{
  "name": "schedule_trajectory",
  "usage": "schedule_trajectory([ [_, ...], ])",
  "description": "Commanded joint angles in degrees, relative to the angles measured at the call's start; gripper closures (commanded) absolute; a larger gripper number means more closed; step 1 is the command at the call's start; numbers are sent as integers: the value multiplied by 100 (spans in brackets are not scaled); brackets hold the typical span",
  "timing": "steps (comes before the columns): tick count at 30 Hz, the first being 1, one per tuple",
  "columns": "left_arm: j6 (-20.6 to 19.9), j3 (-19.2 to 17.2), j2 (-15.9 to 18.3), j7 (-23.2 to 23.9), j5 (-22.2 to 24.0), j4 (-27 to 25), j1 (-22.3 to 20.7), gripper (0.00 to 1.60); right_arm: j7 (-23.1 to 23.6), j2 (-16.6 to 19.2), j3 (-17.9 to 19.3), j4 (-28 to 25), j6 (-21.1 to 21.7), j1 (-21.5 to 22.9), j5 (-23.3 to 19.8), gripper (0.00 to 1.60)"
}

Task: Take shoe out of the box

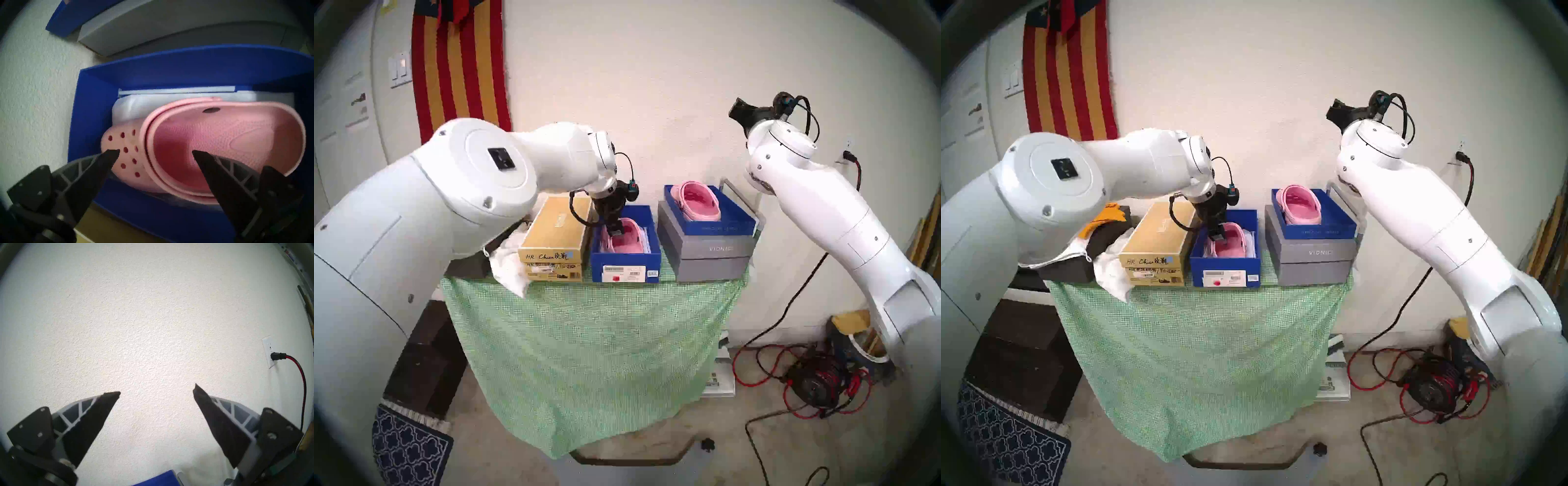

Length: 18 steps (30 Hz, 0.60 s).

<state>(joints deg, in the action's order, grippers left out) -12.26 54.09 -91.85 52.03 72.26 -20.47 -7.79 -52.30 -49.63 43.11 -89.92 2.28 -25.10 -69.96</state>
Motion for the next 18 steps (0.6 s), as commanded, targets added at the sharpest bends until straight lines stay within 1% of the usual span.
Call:
schedule_trajectory([
  [1,14,39,-265,-61,-42,396,407,117,4,11,-1,5,4,-7,3,0],
  [2,79,-9,-252,-21,-1,412,433,160,4,11,1,5,5,-8,4,0],
  [5,116,-23,-277,71,-5,362,363,160,5,9,5,5,7,-11,6,0],
  [6,181,-89,-254,188,31,133,134,160,6,8,8,5,8,-13,9,0],
  [7,168,-98,-270,273,18,30,9,160,5,7,10,5,9,-13,10,0],
  [8,168,-98,-270,273,18,30,9,160,5,7,10,5,9,-13,10,0],
  [9,218,-79,-344,390,-58,-84,-186,160,4,4,13,5,11,-15,12,0],
  [11,249,-128,-373,500,-41,-183,-374,160,3,2,16,5,13,-17,14,0],
  [12,249,-128,-373,500,-41,-183,-374,160,3,2,16,5,13,-17,14,0],
  [13,232,-114,-387,517,-69,-226,-472,160,3,1,18,5,14,-18,15,0],
  [14,202,-189,-348,587,-36,-219,-629,160,3,-1,21,6,16,-19,18,0],
  [15,198,-235,-347,630,-44,-109,-624,160,3,-2,22,6,16,-20,19,0],
  [16,198,-235,-347,630,-44,-109,-624,160,3,-2,22,6,16,-20,19,0],
  [17,144,-293,-249,676,-1,-123,-791,160,2,-4,26,6,18,-22,21,0],
  [18,144,-293,-249,676,-1,-123,-791,160,2,-4,26,6,18,-22,21,0],
])
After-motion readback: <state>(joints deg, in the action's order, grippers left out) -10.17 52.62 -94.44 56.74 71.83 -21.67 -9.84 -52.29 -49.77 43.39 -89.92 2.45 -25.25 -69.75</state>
